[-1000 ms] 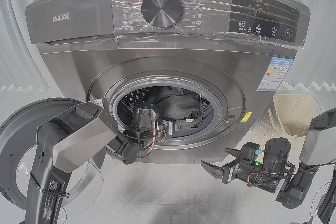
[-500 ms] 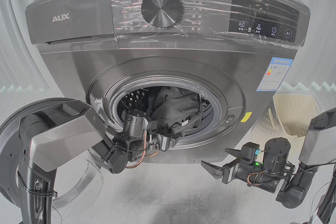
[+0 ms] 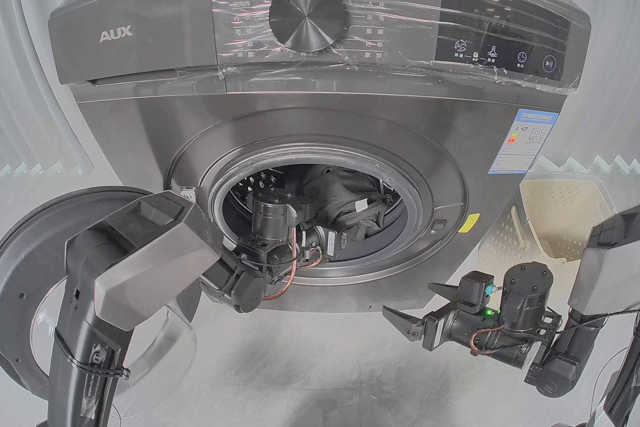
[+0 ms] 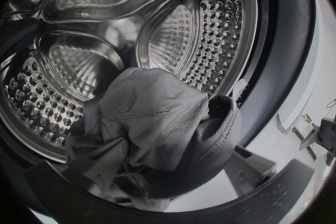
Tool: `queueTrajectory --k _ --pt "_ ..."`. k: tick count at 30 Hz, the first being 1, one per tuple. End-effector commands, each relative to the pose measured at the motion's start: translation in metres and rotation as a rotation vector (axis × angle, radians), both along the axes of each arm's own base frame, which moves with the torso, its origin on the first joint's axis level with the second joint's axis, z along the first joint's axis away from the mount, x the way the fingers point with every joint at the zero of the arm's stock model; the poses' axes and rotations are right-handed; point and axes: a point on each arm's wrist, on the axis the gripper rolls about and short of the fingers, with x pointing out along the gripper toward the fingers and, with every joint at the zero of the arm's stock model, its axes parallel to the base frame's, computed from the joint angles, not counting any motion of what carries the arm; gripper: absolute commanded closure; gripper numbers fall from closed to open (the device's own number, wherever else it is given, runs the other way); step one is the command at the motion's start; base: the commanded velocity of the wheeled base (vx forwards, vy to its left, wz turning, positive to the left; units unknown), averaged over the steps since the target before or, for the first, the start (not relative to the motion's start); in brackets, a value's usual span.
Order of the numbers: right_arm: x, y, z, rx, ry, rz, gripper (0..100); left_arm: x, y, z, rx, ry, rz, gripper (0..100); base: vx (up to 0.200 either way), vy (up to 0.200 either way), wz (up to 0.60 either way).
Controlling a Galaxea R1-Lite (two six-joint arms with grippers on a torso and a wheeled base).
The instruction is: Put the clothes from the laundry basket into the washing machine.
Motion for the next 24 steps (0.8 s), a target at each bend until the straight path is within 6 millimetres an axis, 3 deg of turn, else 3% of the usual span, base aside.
queueTrajectory --k 1,4,9,15,24 --pt "0.000 0.000 -0.001 -0.003 0.005 0.000 0 0.021 -0.013 -0.037 -0.001 -0.002 0.007 100 0.000 0.000 0.00" --pt "0.000 0.001 -0.001 -0.002 0.003 0.003 0 0.029 -0.017 -0.041 -0.013 -0.023 0.012 100 0.000 0.000 0.00" --pt "-0.001 0.002 -0.004 -0.008 0.010 0.008 0 0.062 -0.025 -0.036 -0.070 -0.141 0.103 100 0.000 0.000 0.00" --pt "0.000 0.001 -0.003 -0.007 0.009 0.004 0 0.093 -0.014 -0.034 -0.097 -0.204 0.235 100 0.000 0.000 0.00" --pt "0.000 0.002 -0.005 -0.010 0.013 0.006 0 0.105 0.012 -0.028 -0.105 -0.191 0.335 100 0.000 0.000 0.00"
